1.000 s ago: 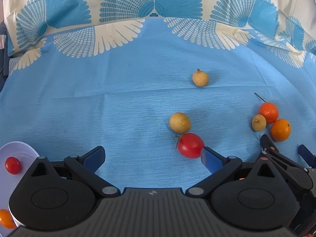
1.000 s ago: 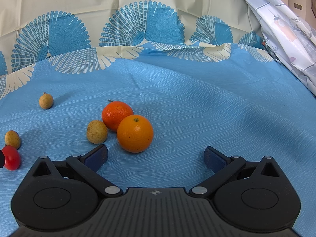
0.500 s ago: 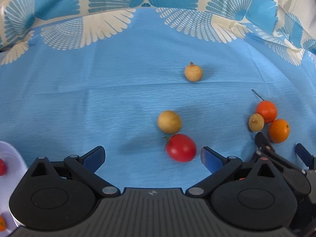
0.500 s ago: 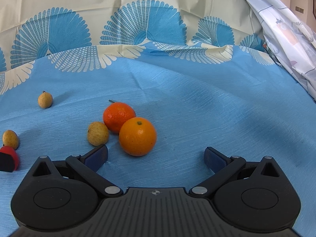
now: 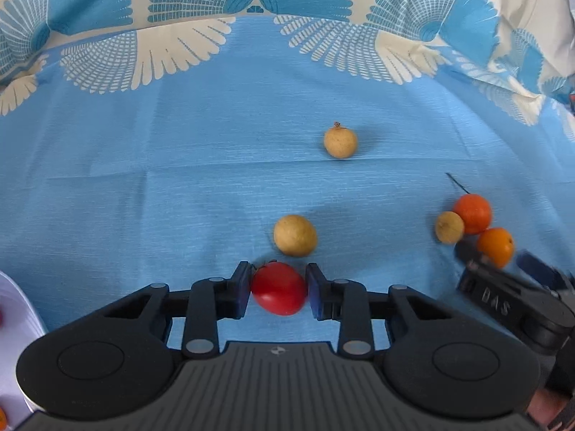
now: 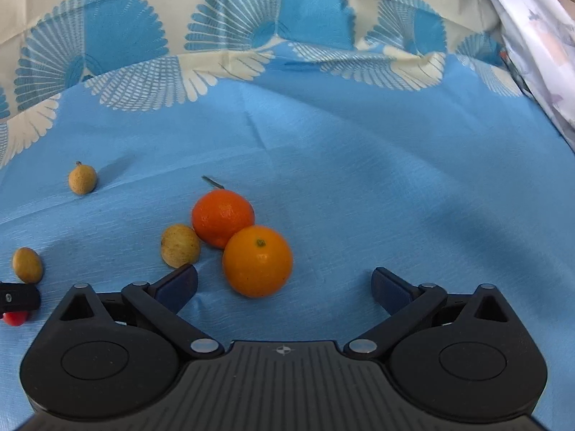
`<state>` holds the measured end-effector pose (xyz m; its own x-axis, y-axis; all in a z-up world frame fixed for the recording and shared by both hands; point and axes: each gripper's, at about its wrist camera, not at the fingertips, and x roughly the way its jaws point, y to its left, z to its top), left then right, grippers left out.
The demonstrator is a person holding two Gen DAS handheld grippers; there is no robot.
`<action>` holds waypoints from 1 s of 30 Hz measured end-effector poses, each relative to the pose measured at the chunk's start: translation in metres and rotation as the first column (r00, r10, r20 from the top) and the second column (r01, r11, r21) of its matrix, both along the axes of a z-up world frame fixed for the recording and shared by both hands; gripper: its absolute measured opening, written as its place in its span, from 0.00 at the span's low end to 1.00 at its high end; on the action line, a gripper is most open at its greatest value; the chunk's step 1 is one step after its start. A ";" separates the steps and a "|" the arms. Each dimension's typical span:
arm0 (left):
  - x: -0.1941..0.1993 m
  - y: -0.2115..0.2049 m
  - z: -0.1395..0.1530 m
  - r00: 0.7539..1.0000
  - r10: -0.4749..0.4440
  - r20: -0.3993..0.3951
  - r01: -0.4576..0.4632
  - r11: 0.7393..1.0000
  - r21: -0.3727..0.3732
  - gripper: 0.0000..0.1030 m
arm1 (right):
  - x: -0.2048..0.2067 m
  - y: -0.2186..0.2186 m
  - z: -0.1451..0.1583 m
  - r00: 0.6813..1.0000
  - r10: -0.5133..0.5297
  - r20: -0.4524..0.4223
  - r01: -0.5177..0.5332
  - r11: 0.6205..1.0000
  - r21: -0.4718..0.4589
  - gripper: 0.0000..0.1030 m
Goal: Organize fruits
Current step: 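Grasp a red tomato with the left gripper while the right gripper grasps an orange, then carry the tomato to the plate and release it while the right gripper releases the orange there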
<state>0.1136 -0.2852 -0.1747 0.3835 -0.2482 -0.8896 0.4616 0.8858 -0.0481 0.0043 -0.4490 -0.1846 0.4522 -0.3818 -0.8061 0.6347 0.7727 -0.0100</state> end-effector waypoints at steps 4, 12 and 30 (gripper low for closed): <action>-0.007 0.010 0.009 1.000 -0.018 0.015 0.019 1.000 -0.017 0.35 | -0.003 0.003 0.009 0.996 0.080 0.037 -0.079 0.997 -0.023 0.38; -0.036 0.046 0.057 0.999 0.011 0.053 -0.010 1.000 -0.022 0.35 | -0.047 0.029 0.062 0.991 0.059 0.120 -0.052 0.997 -0.062 0.38; -0.098 0.246 0.152 0.972 0.216 0.091 -0.211 0.976 -0.059 0.35 | -0.080 0.236 0.172 0.883 0.415 0.217 -0.435 0.899 0.052 0.39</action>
